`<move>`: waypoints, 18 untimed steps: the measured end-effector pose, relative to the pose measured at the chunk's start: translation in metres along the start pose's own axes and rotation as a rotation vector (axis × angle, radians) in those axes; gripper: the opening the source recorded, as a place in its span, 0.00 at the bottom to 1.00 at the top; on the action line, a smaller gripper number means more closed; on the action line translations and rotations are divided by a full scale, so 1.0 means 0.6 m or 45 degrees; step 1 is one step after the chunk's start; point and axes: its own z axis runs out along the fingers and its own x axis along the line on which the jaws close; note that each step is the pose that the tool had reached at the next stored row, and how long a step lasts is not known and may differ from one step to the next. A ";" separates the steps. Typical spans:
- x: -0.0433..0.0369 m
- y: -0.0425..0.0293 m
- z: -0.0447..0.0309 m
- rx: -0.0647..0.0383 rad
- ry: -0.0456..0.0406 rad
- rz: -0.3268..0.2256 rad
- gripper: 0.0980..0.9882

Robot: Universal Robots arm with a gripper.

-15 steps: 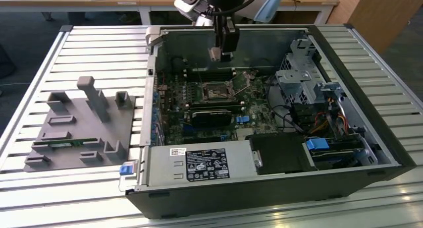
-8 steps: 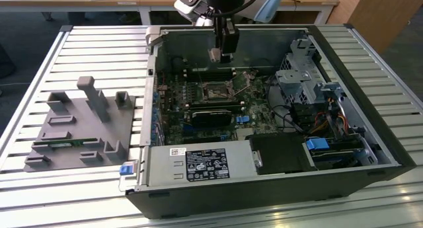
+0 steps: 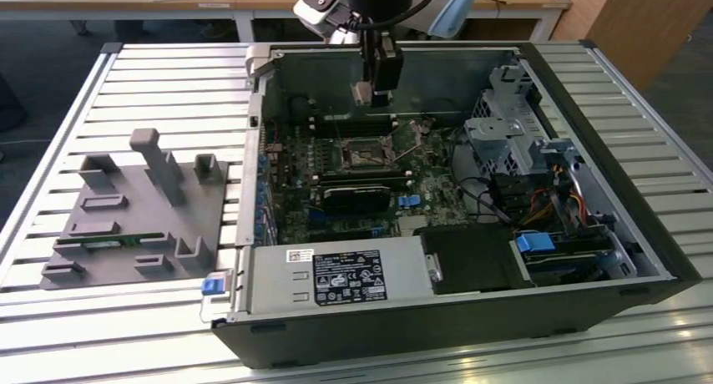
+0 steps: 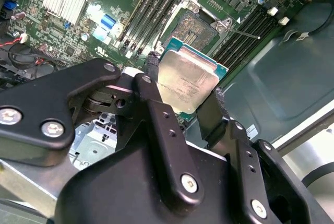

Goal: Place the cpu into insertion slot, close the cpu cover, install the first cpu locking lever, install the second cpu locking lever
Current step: 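Place the cpu into insertion slot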

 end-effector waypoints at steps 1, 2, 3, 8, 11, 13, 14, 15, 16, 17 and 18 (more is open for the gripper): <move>0.000 0.000 0.000 0.000 0.000 0.000 0.50; 0.000 0.000 0.000 0.000 0.000 0.000 0.50; 0.000 0.000 0.000 0.000 0.000 0.000 0.50; 0.000 0.000 0.002 0.000 0.000 0.000 0.50; 0.000 0.000 0.005 0.000 0.000 0.000 0.50; 0.000 0.000 0.005 0.000 0.000 0.000 0.50; 0.000 0.000 0.005 0.000 0.000 0.000 0.50; 0.000 0.000 0.005 0.000 0.000 0.000 0.50; 0.000 0.000 0.006 0.000 0.000 0.000 0.50; 0.000 0.000 0.006 0.000 0.000 0.000 0.50; 0.000 0.000 0.007 0.000 0.000 0.000 0.50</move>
